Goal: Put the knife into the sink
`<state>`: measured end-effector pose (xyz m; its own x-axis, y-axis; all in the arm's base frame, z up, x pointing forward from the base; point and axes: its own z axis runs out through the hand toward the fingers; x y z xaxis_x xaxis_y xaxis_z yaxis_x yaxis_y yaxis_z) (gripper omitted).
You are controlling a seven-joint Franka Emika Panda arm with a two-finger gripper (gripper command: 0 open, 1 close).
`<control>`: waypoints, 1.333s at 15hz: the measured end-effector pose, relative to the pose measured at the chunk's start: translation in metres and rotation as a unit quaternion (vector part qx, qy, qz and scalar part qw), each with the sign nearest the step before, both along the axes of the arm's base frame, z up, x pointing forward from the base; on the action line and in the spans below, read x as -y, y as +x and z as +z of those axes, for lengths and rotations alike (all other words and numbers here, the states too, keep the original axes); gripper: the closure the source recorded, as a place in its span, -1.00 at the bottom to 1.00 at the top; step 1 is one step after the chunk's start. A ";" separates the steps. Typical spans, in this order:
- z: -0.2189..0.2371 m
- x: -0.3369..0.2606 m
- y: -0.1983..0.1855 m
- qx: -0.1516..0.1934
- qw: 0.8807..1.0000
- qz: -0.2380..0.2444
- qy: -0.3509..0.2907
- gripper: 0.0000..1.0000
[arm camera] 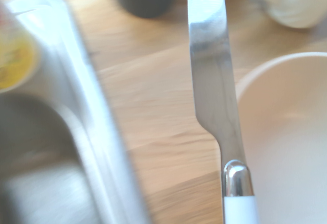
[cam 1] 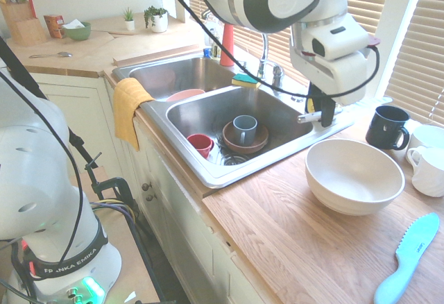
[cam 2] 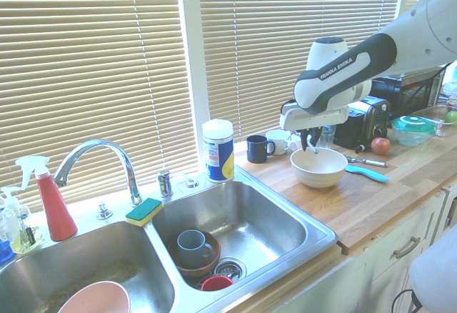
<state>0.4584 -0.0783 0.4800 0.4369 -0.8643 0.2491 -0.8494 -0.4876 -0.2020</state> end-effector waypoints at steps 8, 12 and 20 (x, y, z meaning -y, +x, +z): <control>-0.099 -0.157 -0.040 -0.015 0.989 0.144 -0.020 1.00; -0.155 -0.194 -0.062 -0.018 0.989 0.149 -0.016 1.00; -0.228 -0.218 -0.038 -0.025 0.991 0.128 -0.023 1.00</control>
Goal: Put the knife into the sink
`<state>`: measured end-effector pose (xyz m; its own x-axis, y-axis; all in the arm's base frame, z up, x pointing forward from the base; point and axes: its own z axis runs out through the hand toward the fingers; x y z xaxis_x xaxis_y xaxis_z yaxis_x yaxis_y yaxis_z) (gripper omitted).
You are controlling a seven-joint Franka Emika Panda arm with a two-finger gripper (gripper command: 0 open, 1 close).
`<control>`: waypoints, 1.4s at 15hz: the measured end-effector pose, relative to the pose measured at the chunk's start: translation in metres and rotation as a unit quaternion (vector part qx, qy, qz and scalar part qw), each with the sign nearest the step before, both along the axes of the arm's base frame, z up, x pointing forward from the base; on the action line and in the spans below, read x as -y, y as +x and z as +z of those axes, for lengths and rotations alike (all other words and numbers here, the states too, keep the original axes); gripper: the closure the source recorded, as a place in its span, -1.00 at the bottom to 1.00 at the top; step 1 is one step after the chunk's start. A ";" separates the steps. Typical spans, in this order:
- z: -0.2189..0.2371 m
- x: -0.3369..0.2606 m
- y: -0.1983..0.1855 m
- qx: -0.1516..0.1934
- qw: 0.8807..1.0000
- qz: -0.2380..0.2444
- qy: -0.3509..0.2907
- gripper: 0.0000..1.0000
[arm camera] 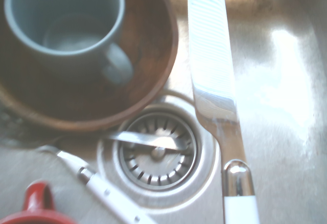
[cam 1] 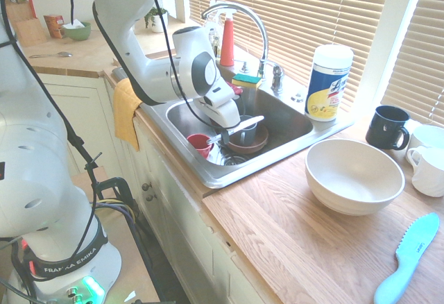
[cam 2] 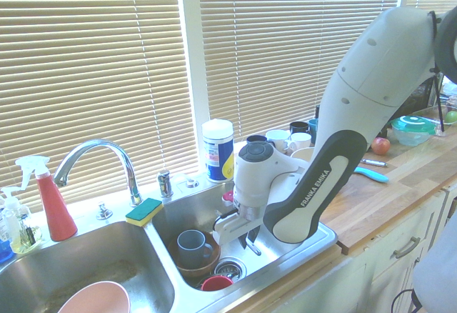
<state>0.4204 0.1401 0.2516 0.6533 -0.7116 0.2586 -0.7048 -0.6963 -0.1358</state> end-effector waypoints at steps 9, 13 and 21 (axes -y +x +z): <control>-0.099 -0.003 0.051 -0.028 0.999 -0.008 0.015 1.00; -0.109 -0.005 0.056 -0.029 0.999 -0.014 0.016 -1.00; -0.113 -0.002 0.059 -0.028 0.999 -0.018 0.025 -1.00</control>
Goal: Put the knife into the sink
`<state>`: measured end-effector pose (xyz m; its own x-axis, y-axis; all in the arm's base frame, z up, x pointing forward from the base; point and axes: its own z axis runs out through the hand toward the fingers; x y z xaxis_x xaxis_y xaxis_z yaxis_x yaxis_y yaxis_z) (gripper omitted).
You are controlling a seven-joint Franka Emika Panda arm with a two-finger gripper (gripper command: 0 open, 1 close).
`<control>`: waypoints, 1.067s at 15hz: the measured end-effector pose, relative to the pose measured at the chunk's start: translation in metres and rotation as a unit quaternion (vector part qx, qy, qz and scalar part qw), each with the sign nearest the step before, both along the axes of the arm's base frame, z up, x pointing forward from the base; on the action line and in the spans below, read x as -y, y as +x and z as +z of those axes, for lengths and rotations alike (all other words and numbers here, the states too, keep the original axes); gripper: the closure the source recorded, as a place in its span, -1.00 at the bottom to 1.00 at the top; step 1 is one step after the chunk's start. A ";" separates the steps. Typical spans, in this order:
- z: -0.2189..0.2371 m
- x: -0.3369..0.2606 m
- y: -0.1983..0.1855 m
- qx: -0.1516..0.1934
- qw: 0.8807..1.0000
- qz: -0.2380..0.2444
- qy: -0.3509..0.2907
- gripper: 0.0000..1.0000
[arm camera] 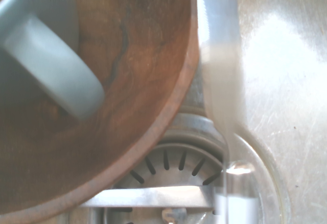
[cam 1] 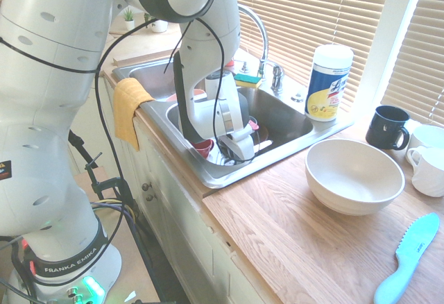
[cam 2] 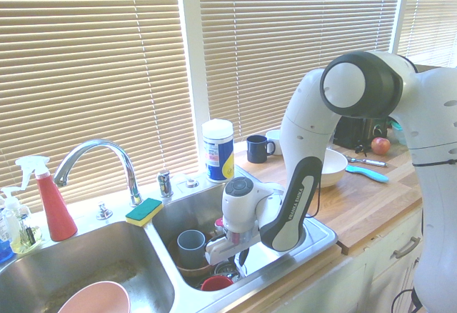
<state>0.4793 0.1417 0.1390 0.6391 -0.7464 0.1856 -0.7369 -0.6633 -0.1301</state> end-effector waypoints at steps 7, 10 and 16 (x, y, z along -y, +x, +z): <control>0.029 -0.003 0.001 0.014 1.000 0.009 0.015 -1.00; 0.092 -0.005 -0.004 0.026 0.999 0.029 0.012 -1.00; 0.188 -0.012 0.006 0.019 0.997 0.075 0.022 -1.00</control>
